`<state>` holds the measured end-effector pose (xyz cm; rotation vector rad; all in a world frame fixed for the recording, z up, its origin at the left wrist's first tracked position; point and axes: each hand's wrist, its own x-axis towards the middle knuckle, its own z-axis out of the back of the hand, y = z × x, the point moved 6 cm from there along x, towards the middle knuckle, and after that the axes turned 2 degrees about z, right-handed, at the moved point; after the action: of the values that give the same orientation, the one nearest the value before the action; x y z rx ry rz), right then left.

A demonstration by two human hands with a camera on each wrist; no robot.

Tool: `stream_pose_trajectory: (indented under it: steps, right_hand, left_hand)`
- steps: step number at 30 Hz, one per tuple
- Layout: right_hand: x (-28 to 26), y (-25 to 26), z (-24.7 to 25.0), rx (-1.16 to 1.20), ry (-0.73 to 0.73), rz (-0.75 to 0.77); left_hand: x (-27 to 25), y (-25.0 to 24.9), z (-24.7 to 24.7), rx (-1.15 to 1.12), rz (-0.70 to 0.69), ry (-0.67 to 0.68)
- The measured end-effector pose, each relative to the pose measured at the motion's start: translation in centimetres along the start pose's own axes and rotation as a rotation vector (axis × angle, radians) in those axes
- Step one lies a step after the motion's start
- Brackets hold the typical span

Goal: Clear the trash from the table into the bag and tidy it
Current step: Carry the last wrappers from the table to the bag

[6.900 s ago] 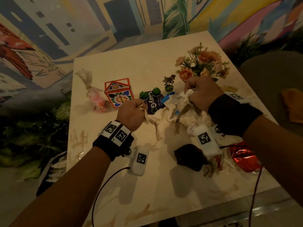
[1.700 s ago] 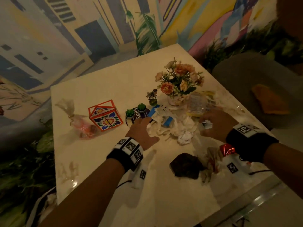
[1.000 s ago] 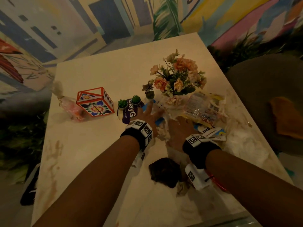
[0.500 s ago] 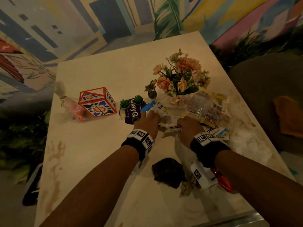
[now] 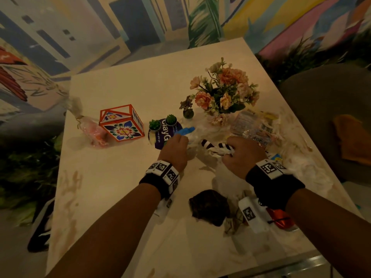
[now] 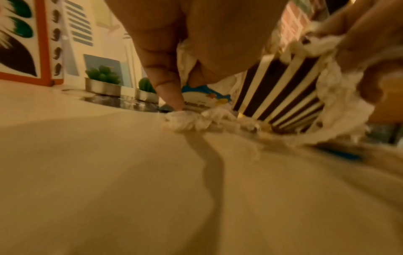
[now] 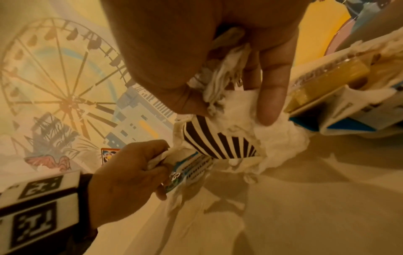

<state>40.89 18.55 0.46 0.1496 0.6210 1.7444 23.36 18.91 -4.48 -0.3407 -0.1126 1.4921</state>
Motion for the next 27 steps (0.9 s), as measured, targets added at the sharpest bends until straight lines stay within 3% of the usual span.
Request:
stream_pose_trajectory:
  steps: [8,17,27]
  right_hand:
    - [0.8,0.7,1.3,0.113,-0.031,0.0]
    - [1.3,0.4,1.1,0.197,-0.097,0.01]
    - [1.2,3.3,1.0,0.186,-0.112,-0.014]
  left_hand:
    - [-1.6,3.2,4.8,-0.377,0.331,-0.254]
    - [-3.7,5.8,5.8,-0.523,0.558,-0.263]
    - [-6.7,6.1,8.2,-0.657,0.517,-0.283]
